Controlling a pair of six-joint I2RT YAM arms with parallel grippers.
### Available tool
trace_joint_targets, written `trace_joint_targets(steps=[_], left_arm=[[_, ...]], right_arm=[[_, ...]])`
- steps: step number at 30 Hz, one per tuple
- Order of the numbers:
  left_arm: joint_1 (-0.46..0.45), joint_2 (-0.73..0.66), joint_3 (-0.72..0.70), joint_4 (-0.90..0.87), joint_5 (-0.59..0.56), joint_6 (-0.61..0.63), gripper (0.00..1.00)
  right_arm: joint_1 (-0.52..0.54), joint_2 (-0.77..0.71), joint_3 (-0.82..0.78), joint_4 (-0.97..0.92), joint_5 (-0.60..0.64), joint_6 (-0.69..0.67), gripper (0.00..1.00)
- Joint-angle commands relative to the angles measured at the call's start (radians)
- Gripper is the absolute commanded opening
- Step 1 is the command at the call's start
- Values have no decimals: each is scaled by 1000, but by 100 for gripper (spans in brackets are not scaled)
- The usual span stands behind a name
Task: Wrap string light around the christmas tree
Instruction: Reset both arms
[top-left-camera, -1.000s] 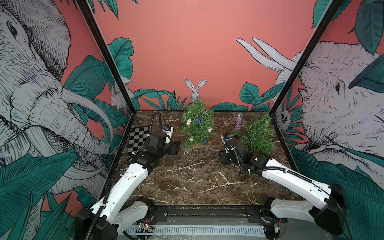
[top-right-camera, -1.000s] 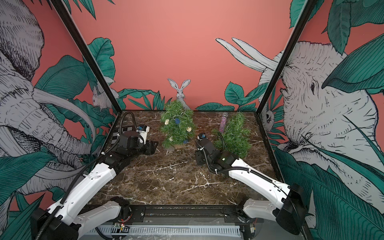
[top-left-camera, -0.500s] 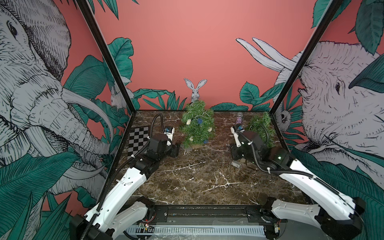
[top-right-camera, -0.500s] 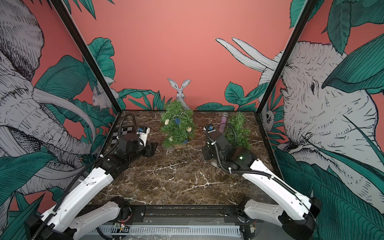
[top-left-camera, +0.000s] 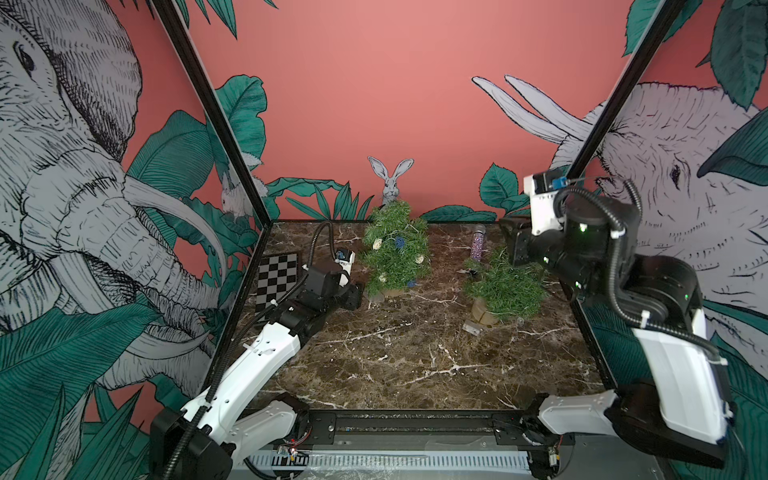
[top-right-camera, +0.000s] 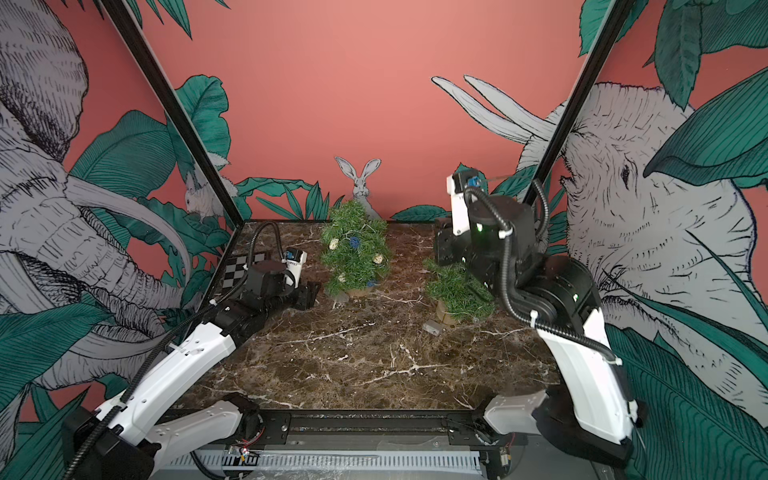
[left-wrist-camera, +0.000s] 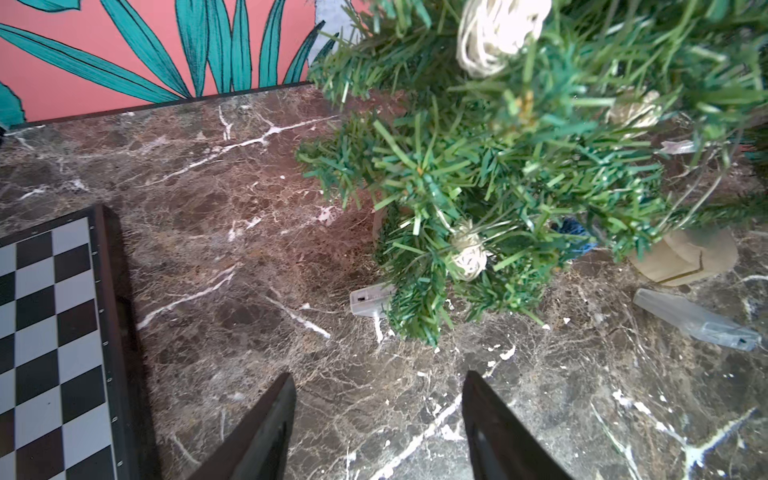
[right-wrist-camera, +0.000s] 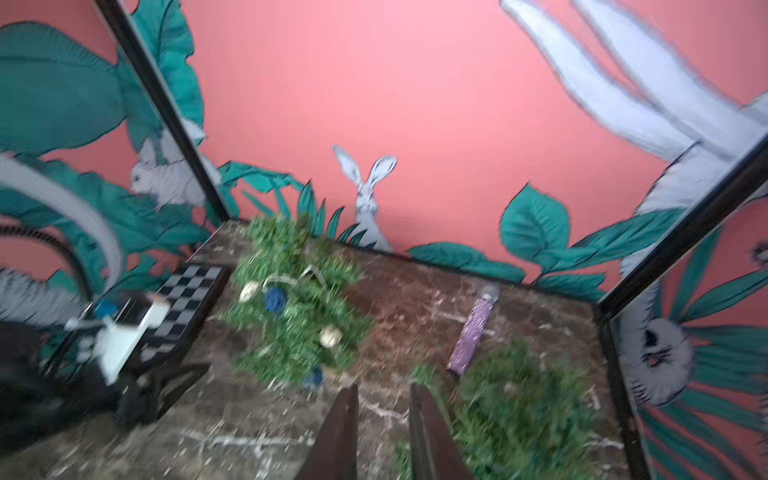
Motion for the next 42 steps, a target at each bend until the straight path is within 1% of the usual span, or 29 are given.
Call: trace_joint_targets(steps=[1,2,3,5,7,10,11,13,15,18,20,22,24,26,27,28,32,34,36,37,38,40,42], left_arm=[[-2,-15,49,15,-6,5,65],[1,-16,56,0,-21,14,65],[8,-16,65,-12,-27,18,65],[32,-14,67,-27,-13,18,65],[58,-20,59,-27,-1,16,65],[91,-25,38,-23,0,15,65],[105,-26,28,-19,0,11,65],[144,-26,3,-1,-2,-3,65],[188,-26,-23,14,-9,-24,65],[255,-31,-63,39,-19,-42,65],[269,-46,-96,74,-61,-26,65],[268,-76,-150,124,-139,-4,65],[265,-120,-242,228,-260,51,63],[258,-138,-341,386,-365,107,64],[257,-132,-382,455,-403,132,64],[257,-124,-401,488,-425,142,65],[257,-112,-480,574,-527,163,66],[258,-121,-513,602,-544,196,66],[259,-121,-549,649,-537,232,67],[259,-116,-571,693,-536,238,68],[259,-107,-598,746,-534,241,68],[265,-85,-644,839,-504,235,70],[269,-57,-684,936,-460,234,71]], right_arm=[[-163,90,203,-96,91,-67,25],[-241,111,215,-104,63,-48,25],[-312,121,195,-108,33,-24,26],[-419,108,68,-73,-14,12,30],[-539,55,-130,14,-89,59,32],[-725,-33,-439,179,-238,166,34],[-767,-51,-521,226,-264,192,35],[-828,-76,-675,312,-264,229,40],[-876,-82,-793,377,-284,262,42],[-898,-84,-945,484,-292,265,42],[-898,-84,-1043,545,-285,247,43],[-899,-110,-1163,636,-264,253,45],[-897,-161,-1340,844,-236,259,49],[-881,-197,-1491,1058,-156,247,52],[-878,-195,-1540,1147,-132,237,53],[-878,-180,-1568,1207,-128,227,54],[-871,-102,-1640,1367,-157,156,56],[-871,-83,-1699,1457,-158,110,58],[-872,-71,-1759,1562,-152,77,59],[-874,-63,-1768,1583,-172,77,59],[-874,-61,-1757,1546,-185,70,60],[-873,-56,-1762,1570,-211,56,60],[-862,-65,-1787,1595,-207,37,60]])
